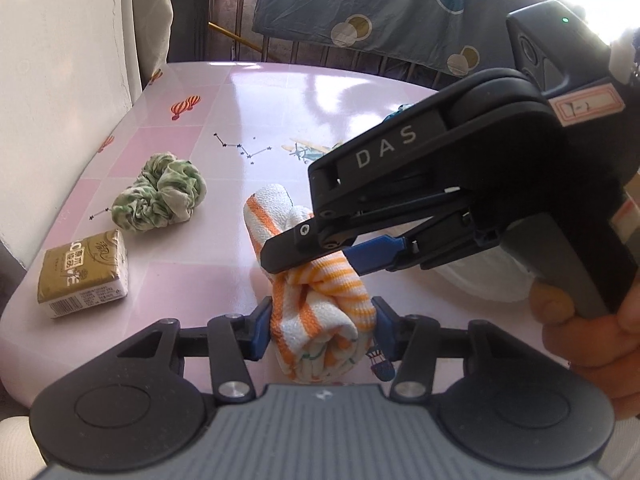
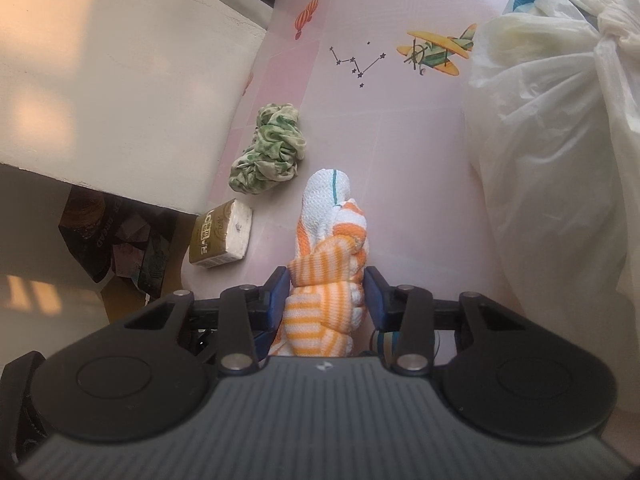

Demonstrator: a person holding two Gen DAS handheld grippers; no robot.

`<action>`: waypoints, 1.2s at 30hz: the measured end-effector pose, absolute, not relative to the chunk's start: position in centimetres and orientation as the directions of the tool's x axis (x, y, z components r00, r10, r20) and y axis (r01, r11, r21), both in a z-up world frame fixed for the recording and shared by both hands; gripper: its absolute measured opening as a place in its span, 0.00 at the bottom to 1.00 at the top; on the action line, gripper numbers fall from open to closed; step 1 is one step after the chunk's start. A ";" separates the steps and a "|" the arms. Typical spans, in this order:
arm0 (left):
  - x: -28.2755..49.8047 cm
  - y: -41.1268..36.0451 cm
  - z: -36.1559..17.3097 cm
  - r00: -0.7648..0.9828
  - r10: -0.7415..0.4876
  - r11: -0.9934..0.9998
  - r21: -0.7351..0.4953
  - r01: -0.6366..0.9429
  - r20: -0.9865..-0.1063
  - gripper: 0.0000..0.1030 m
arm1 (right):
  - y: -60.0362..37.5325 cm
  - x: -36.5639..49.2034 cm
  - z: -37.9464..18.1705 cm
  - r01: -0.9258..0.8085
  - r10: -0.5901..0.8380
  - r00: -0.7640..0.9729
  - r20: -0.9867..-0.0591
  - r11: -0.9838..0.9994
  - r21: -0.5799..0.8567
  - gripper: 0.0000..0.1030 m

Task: Organize soft objects
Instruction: 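Lift the striped towel with the right tool and carry it over the box, then lower the striped towel into the box and open the right tool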

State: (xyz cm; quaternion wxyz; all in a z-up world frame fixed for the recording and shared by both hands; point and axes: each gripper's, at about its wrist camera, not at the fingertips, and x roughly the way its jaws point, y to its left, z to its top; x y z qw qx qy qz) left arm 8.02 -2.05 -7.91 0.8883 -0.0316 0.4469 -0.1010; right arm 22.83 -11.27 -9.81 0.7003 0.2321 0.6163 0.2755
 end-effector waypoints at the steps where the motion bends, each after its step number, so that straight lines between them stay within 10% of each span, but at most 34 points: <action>1: 7.6 -2.3 -7.2 0.594 -0.205 0.978 -0.136 0.159 -0.778 0.50 | -11.5 22.6 -9.3 -0.102 0.681 0.097 -0.726 0.733 0.673 0.38; 20: 5.9 -20.1 4.0 0.630 -0.510 0.810 -0.079 0.582 -0.585 0.52 | -32.1 15.1 5.0 -0.105 0.612 0.527 -0.590 0.736 0.669 0.37; 36: 7.6 -25.8 -0.2 0.531 -0.523 0.771 -0.103 0.629 -0.667 0.64 | -52.0 9.4 4.3 0.156 0.167 0.589 -0.791 0.936 0.314 0.37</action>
